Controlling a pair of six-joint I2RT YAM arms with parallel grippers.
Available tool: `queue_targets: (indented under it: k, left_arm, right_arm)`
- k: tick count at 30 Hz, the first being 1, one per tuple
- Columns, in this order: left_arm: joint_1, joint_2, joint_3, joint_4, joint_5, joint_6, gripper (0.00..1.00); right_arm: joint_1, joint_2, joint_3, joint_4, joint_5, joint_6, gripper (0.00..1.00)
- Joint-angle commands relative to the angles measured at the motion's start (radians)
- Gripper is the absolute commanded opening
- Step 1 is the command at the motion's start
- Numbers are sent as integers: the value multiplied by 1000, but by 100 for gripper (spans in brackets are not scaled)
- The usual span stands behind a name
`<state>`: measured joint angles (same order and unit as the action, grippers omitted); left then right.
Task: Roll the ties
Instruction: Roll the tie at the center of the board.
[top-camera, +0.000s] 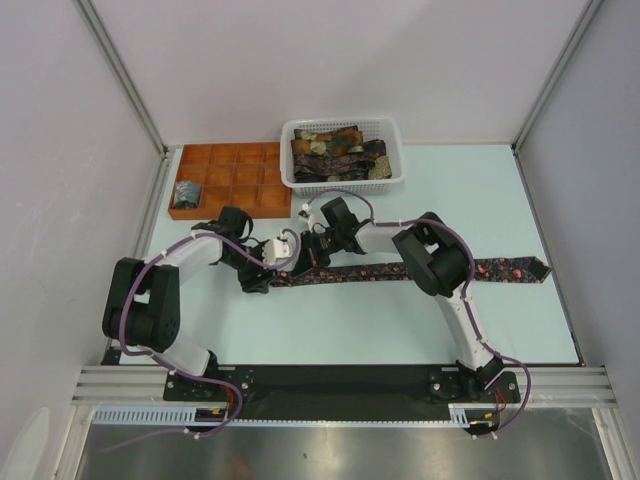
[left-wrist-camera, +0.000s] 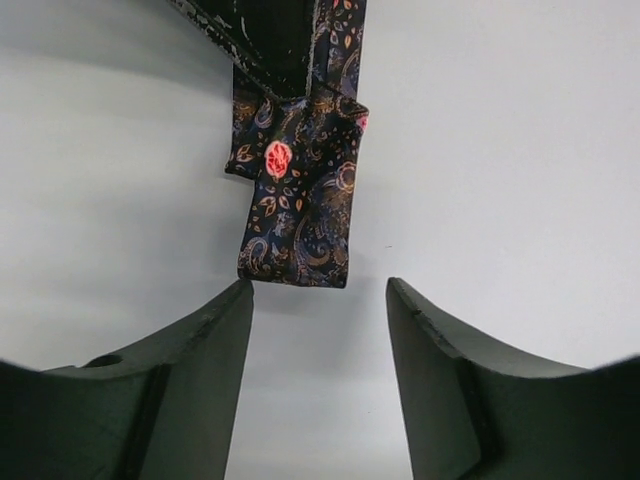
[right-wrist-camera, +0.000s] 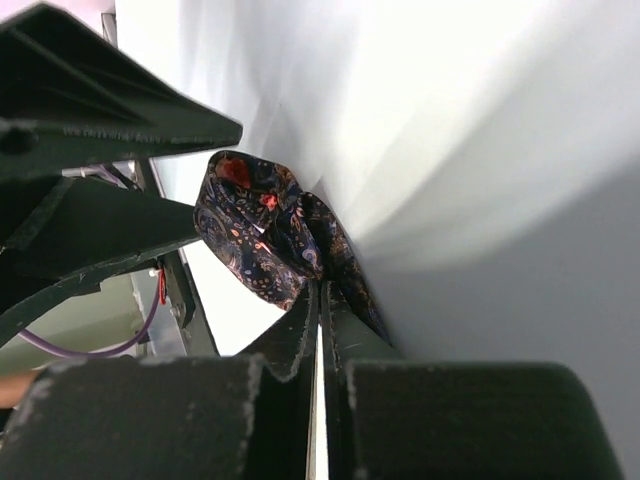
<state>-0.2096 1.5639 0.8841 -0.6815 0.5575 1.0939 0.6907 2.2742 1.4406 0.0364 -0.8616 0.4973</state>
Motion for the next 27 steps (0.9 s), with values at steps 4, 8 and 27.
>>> queue_targets:
  k: [4,8,27]
  left_arm:
    - [-42,-10,49,2,68,27,47]
    - [-80,13,78,5,71,18,35]
    - [-163,127,108,26,-10,-49,33]
  right_arm:
    - [-3,8,47,-7,6,-19,0]
    - [-2,4,46,-6,10,-23,0]
    - [-68,-90,-3,0,-68,66,33]
